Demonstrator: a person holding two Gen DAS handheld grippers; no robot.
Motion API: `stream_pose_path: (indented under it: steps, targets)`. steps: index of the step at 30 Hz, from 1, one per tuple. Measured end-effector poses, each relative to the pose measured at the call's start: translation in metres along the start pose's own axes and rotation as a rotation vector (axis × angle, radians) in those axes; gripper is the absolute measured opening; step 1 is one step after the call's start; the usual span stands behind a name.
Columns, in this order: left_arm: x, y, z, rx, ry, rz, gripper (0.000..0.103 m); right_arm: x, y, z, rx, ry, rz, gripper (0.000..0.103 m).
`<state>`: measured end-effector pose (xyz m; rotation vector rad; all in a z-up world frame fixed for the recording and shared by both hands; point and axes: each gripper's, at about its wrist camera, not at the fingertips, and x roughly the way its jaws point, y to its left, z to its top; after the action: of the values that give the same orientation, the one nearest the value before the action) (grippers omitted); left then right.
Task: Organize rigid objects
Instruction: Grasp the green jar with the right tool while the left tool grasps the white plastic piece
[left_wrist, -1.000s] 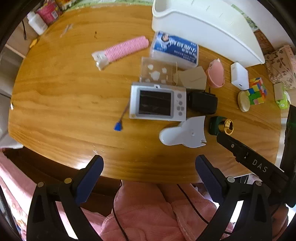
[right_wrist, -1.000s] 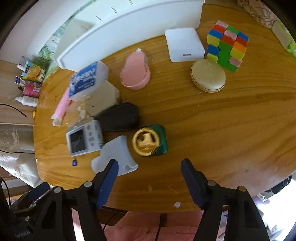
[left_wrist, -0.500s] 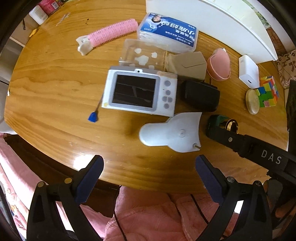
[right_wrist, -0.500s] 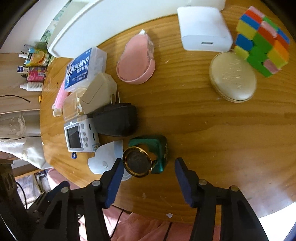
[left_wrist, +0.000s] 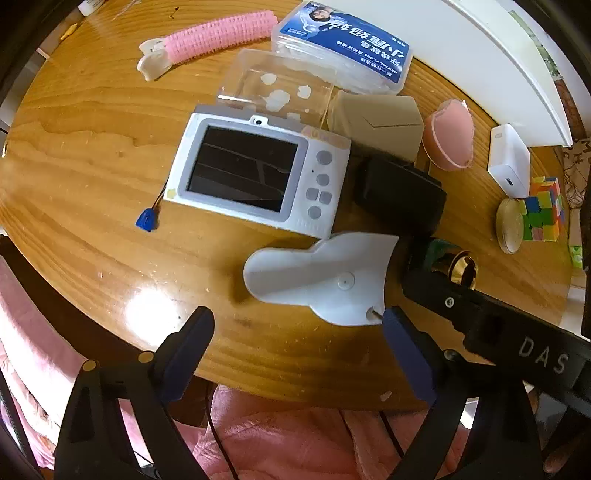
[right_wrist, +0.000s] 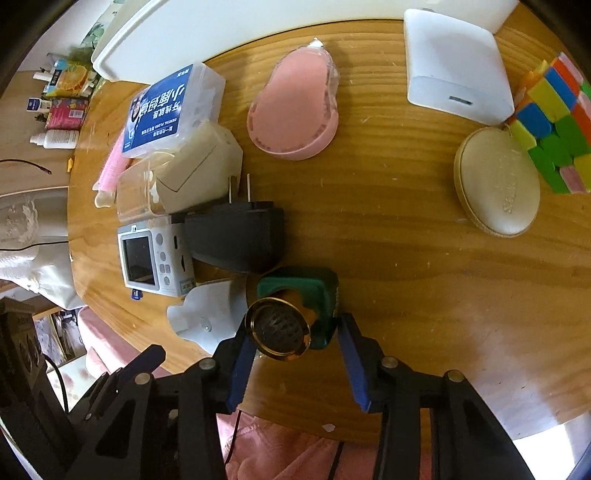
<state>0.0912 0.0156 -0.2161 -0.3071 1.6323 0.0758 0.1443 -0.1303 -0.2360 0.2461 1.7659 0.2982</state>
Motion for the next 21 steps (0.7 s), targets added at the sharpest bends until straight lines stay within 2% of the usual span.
stream_pose_path:
  steps: [10,16,21]
  targets:
    - [0.021,-0.020,-0.003,0.005,0.021,0.034,0.094,-0.004,-0.003,0.018,-0.018,0.013,-0.018,0.044]
    - [0.030,-0.027,0.006,0.023,0.038,0.052,0.093,-0.017,-0.026,0.027,-0.012,0.017,0.000,0.043]
    - [0.041,-0.031,0.015,0.022,0.070,0.055,0.088,-0.024,-0.040,0.031,-0.013,0.015,0.010,0.043]
